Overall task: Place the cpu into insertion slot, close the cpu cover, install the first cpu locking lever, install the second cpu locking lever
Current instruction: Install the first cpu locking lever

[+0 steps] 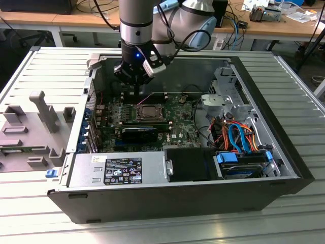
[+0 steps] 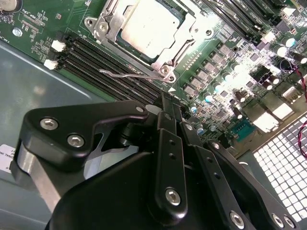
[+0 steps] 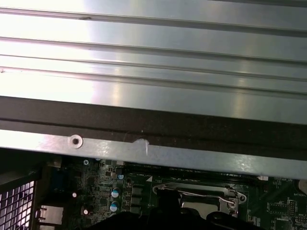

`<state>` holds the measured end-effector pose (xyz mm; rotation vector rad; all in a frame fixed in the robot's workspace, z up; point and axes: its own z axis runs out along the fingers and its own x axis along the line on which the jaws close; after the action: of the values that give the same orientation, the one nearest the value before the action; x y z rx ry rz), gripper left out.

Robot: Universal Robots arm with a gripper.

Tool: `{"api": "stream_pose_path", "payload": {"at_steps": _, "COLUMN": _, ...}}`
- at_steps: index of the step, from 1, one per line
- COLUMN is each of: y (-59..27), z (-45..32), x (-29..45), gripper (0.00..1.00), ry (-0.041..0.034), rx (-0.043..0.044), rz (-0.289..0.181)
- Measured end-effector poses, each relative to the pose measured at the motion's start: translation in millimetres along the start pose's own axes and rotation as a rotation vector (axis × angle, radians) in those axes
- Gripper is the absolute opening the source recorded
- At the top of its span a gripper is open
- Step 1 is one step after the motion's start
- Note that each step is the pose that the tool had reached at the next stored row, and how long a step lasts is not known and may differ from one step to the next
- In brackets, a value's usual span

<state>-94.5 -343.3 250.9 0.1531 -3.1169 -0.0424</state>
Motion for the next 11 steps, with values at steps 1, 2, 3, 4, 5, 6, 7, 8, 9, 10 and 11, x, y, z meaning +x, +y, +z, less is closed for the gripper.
{"api": "stream_pose_path", "payload": {"at_steps": 1, "y": 0.0, "z": 0.5, "x": 0.0, "gripper": 0.11, "ry": 0.0001, "rx": 0.0002, "rz": 0.000}}
{"api": "stream_pose_path", "payload": {"at_steps": 2, "y": 0.0, "z": 0.8, "x": 0.0, "gripper": 0.11, "ry": 0.0001, "rx": 0.0001, "rz": 0.000}}
{"api": "stream_pose_path", "payload": {"at_steps": 3, "y": -0.1, "z": 0.9, "x": 0.0, "gripper": 0.11, "ry": 0.0002, "rx": 0.0002, "rz": 0.000}}
{"api": "stream_pose_path", "payload": {"at_steps": 4, "y": -0.1, "z": 1.2, "x": 0.0, "gripper": 0.11, "ry": 0.0002, "rx": 0.0002, "rz": 0.000}}
{"api": "stream_pose_path", "payload": {"at_steps": 5, "y": -0.1, "z": 1.4, "x": 0.0, "gripper": 0.11, "ry": 0.0001, "rx": 0.0002, "rz": 0.000}}
{"api": "stream_pose_path", "payload": {"at_steps": 6, "y": 0.0, "z": 2.1, "x": -0.1, "gripper": 0.11, "ry": -0.0001, "rx": 0.0000, "rz": 0.000}}
{"api": "stream_pose_path", "payload": {"at_steps": 7, "y": 0.1, "z": 3.1, "x": -0.1, "gripper": 0.11, "ry": 0.0001, "rx": 0.0001, "rz": 0.000}}
{"api": "stream_pose_path", "payload": {"at_steps": 8, "y": 0.2, "z": 4.0, "x": -0.1, "gripper": 0.11, "ry": 0.0001, "rx": 0.0001, "rz": 0.000}}
{"api": "stream_pose_path", "payload": {"at_steps": 9, "y": 0.5, "z": 5.1, "x": -0.2, "gripper": 0.11, "ry": 0.0001, "rx": 0.0002, "rz": 0.000}}
{"api": "stream_pose_path", "payload": {"at_steps": 10, "y": 0.8, "z": 6.1, "x": -0.3, "gripper": 0.11, "ry": 0.0001, "rx": 0.0002, "rz": 0.000}}
{"api": "stream_pose_path", "payload": {"at_steps": 11, "y": 0.9, "z": 7.1, "x": -0.4, "gripper": 0.11, "ry": 0.0001, "rx": 0.0001, "rz": 0.000}}
